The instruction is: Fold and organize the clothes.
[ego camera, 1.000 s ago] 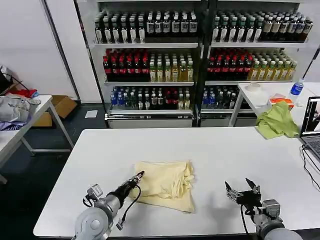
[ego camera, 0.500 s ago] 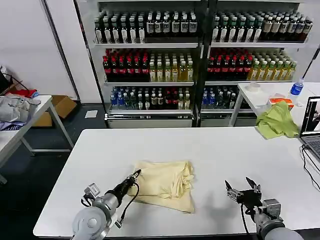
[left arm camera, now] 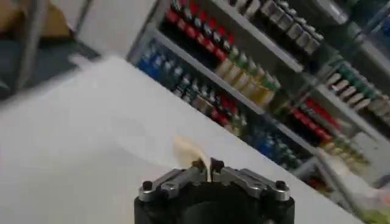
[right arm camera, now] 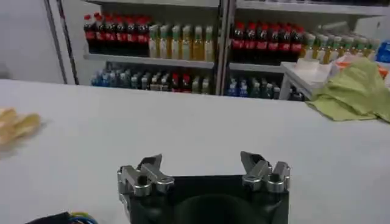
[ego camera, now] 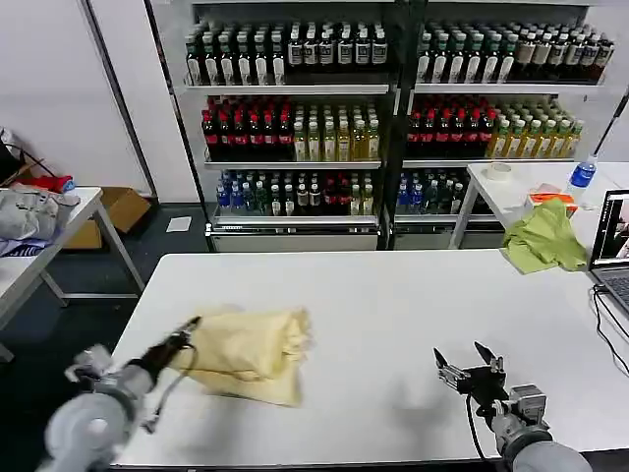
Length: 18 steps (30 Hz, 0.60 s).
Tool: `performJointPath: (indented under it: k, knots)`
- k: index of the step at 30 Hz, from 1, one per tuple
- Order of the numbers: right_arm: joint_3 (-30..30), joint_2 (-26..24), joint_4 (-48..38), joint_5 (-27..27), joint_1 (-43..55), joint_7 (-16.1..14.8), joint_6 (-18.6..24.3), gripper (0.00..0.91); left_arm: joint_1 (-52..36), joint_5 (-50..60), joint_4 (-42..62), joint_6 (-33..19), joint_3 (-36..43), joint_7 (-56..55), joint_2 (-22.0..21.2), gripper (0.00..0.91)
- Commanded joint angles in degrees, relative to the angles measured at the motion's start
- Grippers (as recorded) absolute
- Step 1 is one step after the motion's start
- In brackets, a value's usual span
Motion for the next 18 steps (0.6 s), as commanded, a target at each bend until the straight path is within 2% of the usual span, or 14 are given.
performJointPath:
  k: [1,5,7,9,12,15,16,18]
  knots:
    - [-1.38,0.04,0.23,0.33,2.30,-0.05,0.19,0.907,6.85,0.16,-3.60,9.94,-25.32,1.89,23.62,0.040]
    - [-1.86,0.19,0.56,0.32,2.75,-0.06,0.23,0.907,3.44,3.46,-9.47,10.66,-20.02,1.71,27.09,0.040]
    - [-2.01,0.43,0.89,0.19,2.75,-0.06,0.24,0.907,3.40,7.38,-12.81,10.63,-15.20,1.75,26.53,0.040]
    - [-2.19,0.84,1.14,-0.20,2.62,-0.04,0.24,0.907,3.61,13.67,-15.23,10.57,-6.87,1.85,24.85,0.040]
    - [-2.42,1.72,1.54,-1.27,1.97,0.01,0.22,0.907,1.64,28.29,-14.56,9.84,9.60,1.61,18.38,0.040]
    - [-2.30,2.74,1.89,-2.74,0.68,0.03,0.16,0.907,-3.97,32.71,-11.00,9.90,21.45,-0.06,11.13,0.040]
    - [-2.23,3.00,1.92,-3.00,0.29,0.02,0.16,0.907,-5.78,32.87,-10.77,9.95,23.84,-0.45,10.04,0.040]
    - [-1.92,3.78,1.94,-3.85,-0.46,0.15,0.10,0.907,-9.49,33.14,-7.23,10.51,27.74,-1.92,2.90,0.040]
